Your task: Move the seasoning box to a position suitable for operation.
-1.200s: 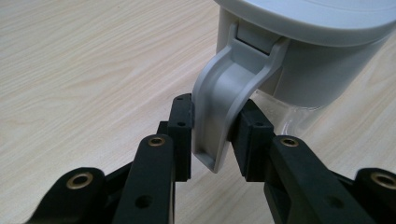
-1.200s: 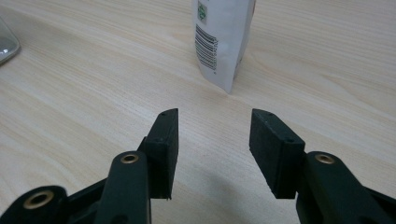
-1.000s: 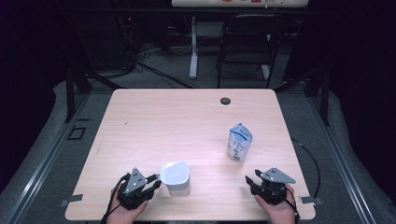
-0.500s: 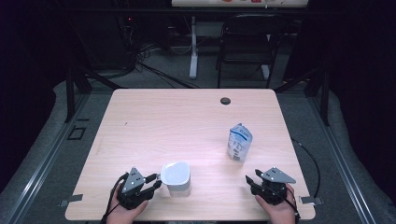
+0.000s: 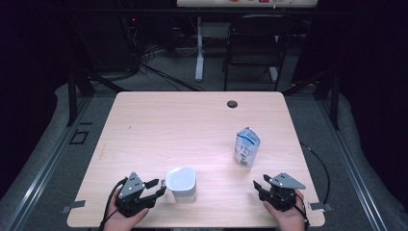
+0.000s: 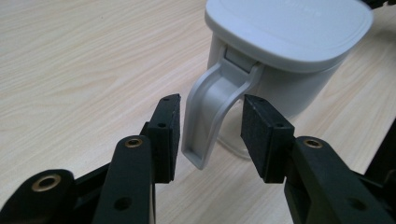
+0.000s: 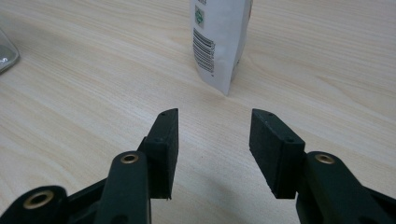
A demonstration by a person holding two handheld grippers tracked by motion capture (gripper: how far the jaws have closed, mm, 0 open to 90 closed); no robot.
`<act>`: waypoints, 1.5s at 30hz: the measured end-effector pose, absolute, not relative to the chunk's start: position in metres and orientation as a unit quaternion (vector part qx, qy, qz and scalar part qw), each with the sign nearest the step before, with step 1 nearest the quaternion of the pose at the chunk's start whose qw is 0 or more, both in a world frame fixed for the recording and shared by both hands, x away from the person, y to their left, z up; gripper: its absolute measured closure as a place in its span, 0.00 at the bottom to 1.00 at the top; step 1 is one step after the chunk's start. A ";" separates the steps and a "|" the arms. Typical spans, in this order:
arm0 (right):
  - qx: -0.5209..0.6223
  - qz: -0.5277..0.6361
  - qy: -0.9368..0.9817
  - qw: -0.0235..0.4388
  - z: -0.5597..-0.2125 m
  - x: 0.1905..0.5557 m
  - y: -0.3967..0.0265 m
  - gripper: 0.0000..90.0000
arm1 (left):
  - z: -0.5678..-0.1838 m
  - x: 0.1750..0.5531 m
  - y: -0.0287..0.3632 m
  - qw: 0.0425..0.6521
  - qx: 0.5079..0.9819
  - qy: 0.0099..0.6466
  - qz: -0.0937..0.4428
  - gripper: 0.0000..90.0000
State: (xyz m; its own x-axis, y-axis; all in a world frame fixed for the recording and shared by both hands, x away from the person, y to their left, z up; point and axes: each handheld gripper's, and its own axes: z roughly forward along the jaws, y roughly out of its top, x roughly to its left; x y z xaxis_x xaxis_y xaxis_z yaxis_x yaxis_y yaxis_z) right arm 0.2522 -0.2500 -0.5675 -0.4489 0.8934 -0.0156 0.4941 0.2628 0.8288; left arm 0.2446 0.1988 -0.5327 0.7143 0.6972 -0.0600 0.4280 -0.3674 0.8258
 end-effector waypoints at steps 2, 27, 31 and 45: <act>0.461 0.397 0.752 0.253 -0.567 0.252 -0.250 0.59 | -0.529 0.244 0.200 0.443 0.812 0.346 0.154 0.65; 0.457 0.399 0.752 0.258 -0.564 0.250 -0.246 0.59 | -0.510 0.245 0.209 0.461 0.789 0.372 0.162 0.91; 0.455 0.399 0.753 0.260 -0.564 0.249 -0.245 0.58 | -0.506 0.246 0.209 0.459 0.792 0.370 0.158 0.97; 0.451 0.399 0.758 0.251 -0.563 0.248 -0.241 0.64 | -0.491 0.253 0.199 0.455 0.798 0.363 0.157 1.00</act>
State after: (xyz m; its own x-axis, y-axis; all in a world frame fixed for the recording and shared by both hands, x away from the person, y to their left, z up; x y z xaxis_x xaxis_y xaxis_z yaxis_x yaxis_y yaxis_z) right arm 0.2483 -0.2414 -0.5627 -0.4671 0.8839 -0.0210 0.4829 0.2749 0.8314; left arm 0.2527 0.1985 -0.4908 0.6876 0.7218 -0.0792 0.4354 -0.3225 0.8405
